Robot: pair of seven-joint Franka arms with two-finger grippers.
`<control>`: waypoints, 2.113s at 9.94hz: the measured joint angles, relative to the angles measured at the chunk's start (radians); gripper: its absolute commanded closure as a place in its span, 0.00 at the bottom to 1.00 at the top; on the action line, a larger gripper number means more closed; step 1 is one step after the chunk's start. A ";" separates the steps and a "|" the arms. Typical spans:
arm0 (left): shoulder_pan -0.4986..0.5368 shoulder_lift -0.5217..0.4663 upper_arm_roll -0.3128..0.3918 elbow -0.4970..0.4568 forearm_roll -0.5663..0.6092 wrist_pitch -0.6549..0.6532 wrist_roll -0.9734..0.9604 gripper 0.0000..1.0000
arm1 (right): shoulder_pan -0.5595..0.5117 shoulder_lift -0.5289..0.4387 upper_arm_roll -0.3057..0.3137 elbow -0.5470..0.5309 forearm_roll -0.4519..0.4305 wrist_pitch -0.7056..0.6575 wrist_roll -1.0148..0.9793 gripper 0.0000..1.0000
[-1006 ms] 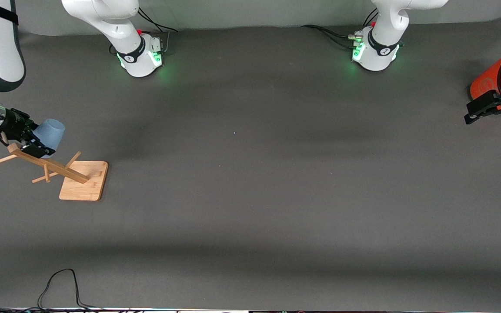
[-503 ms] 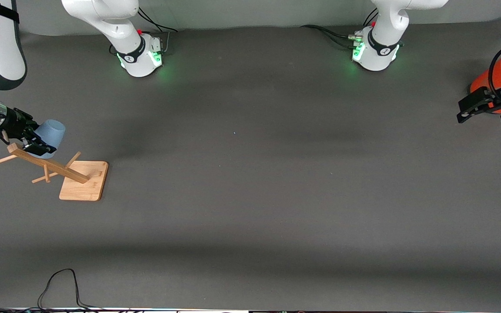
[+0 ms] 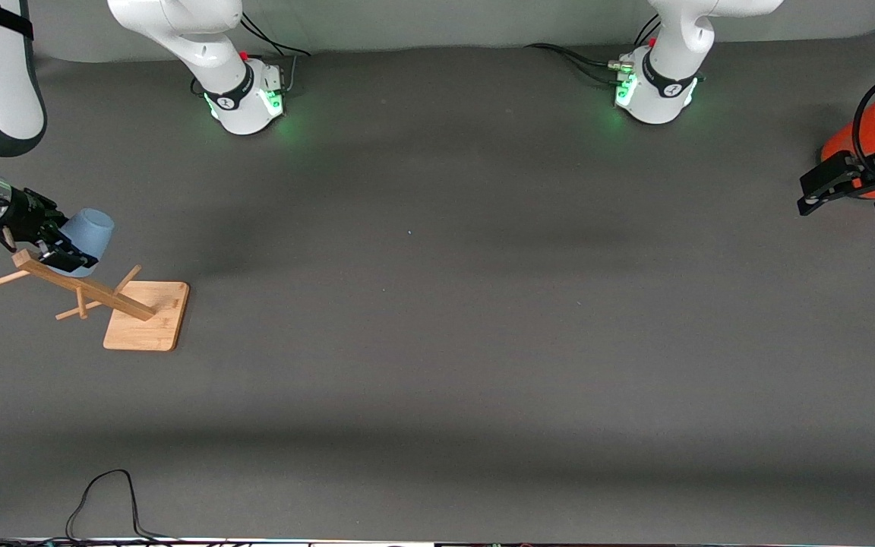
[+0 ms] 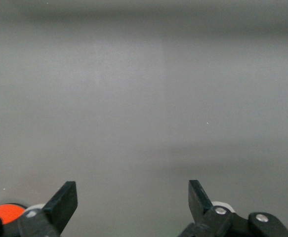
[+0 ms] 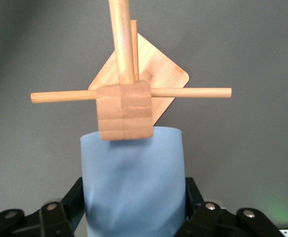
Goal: Rotate and upright cup with both arms
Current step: 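Lift the blue cup off the wooden peg with the right gripper, then carry the blue cup to the middle of the table with the right gripper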
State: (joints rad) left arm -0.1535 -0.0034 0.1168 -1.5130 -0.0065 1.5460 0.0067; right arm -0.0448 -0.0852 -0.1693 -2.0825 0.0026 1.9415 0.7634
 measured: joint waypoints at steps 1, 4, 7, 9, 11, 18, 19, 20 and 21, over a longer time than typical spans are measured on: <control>0.000 0.000 0.000 0.001 0.000 0.000 0.000 0.00 | 0.008 -0.018 0.002 0.000 0.001 -0.015 0.000 0.51; 0.001 0.002 0.001 0.001 0.000 -0.001 0.000 0.00 | 0.105 -0.106 0.005 0.000 0.002 -0.095 0.078 0.53; 0.002 0.003 0.002 0.001 0.000 -0.001 0.000 0.00 | 0.247 -0.173 0.008 -0.002 0.002 -0.155 0.258 0.53; 0.002 0.003 0.003 0.001 0.000 -0.001 0.000 0.00 | 0.379 -0.193 0.011 -0.006 0.003 -0.166 0.436 0.53; 0.003 0.004 0.004 0.001 0.001 -0.001 0.000 0.00 | 0.545 -0.188 0.015 -0.009 0.003 -0.160 0.665 0.56; 0.005 0.006 0.007 0.001 0.002 -0.001 0.000 0.00 | 0.909 0.295 0.020 0.354 0.064 -0.055 1.386 0.59; 0.005 0.007 0.008 0.001 0.002 -0.001 0.000 0.00 | 0.938 0.396 0.020 0.440 0.065 -0.048 1.475 0.59; 0.006 0.008 0.008 0.001 0.002 -0.001 0.000 0.00 | 0.965 0.494 0.021 0.521 0.065 -0.035 1.555 0.59; 0.006 0.009 0.009 0.001 0.002 -0.001 0.000 0.00 | 0.991 0.581 0.021 0.587 0.065 -0.019 1.631 0.59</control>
State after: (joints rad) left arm -0.1474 0.0058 0.1253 -1.5122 -0.0041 1.5450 0.0066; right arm 0.9465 0.4961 -0.1485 -1.4951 0.0679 1.9224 2.3946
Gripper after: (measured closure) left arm 0.000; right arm 0.181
